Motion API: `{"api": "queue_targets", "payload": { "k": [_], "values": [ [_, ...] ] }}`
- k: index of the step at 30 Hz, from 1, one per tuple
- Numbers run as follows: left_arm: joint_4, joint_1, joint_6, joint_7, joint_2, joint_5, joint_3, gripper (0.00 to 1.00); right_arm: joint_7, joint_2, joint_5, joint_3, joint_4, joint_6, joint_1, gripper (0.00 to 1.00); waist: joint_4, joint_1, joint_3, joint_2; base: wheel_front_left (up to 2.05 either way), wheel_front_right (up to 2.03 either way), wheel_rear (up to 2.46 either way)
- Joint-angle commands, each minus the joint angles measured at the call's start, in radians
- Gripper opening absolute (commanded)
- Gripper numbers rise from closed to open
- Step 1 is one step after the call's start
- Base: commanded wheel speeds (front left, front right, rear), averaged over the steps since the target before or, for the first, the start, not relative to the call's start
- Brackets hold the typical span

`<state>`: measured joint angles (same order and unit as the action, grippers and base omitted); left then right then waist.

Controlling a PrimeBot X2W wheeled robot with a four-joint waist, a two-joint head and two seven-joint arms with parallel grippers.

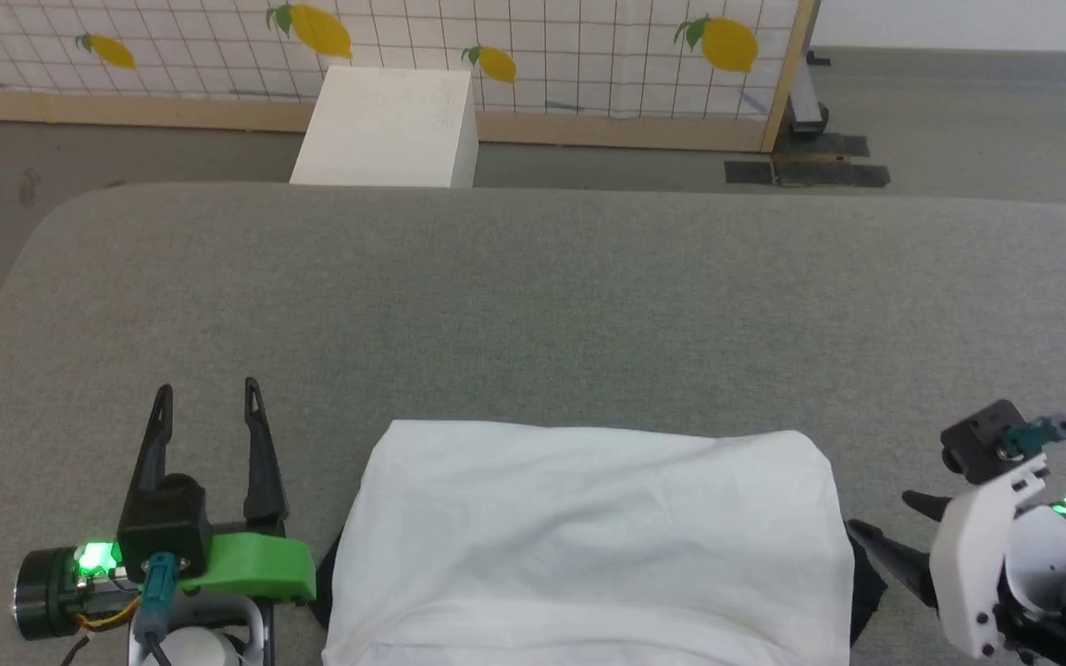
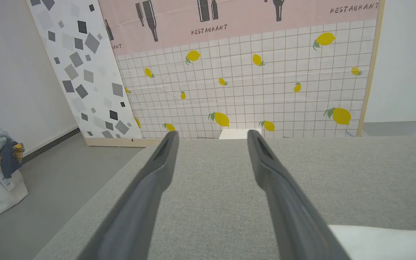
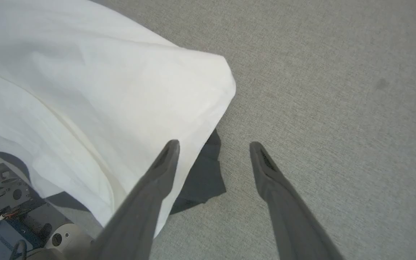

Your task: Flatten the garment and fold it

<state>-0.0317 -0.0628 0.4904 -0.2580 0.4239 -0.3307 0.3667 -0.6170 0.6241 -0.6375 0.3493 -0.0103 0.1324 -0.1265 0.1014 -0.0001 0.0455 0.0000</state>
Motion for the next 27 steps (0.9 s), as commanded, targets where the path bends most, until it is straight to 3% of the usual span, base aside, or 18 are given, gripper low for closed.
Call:
{"api": "queue_targets", "payload": {
  "k": [1, 7, 18, 19, 20, 27],
  "values": [
    [-0.001, 0.016, -0.016, -0.004, -0.022, 0.023, -0.026, 1.00, -0.013, -0.015, -0.020, 0.012, 0.020, -0.002, -0.037, 1.00, 0.008, 0.0001, 0.019, 0.0000, 0.00, 0.00, 0.00],
    [0.004, 0.037, -0.105, -0.004, -0.111, 0.099, -0.119, 1.00, -0.029, -0.084, -0.060, 0.071, 0.160, -0.002, -0.100, 1.00, 0.032, 0.0001, 0.058, 0.0000, 0.00, 0.00, 0.00],
    [0.034, 0.061, -0.251, -0.004, -0.223, 0.216, -0.206, 1.00, 0.072, -0.184, -0.092, 0.209, 0.397, -0.002, -0.052, 1.00, 0.051, 0.0001, 0.071, 0.0000, 0.00, 0.00, 0.00],
    [0.037, 0.060, -0.260, -0.004, -0.231, 0.223, -0.213, 1.00, 0.095, -0.188, -0.091, 0.213, 0.410, -0.002, -0.056, 0.30, 0.049, 0.0001, 0.071, 0.0000, 0.00, 0.00, 0.00],
    [0.039, 0.058, -0.269, -0.004, -0.238, 0.229, -0.224, 1.00, 0.117, -0.192, -0.091, 0.219, 0.420, -0.002, -0.061, 0.00, 0.046, 0.0001, 0.070, 0.0000, 0.00, 0.00, 0.00],
    [0.043, 0.053, -0.307, -0.004, -0.252, 0.275, -0.272, 1.00, 0.241, -0.159, -0.123, 0.181, 0.425, -0.002, -0.130, 0.00, 0.023, 0.0001, 0.059, 0.0000, 0.00, 0.00, 0.00]
  ]
}}
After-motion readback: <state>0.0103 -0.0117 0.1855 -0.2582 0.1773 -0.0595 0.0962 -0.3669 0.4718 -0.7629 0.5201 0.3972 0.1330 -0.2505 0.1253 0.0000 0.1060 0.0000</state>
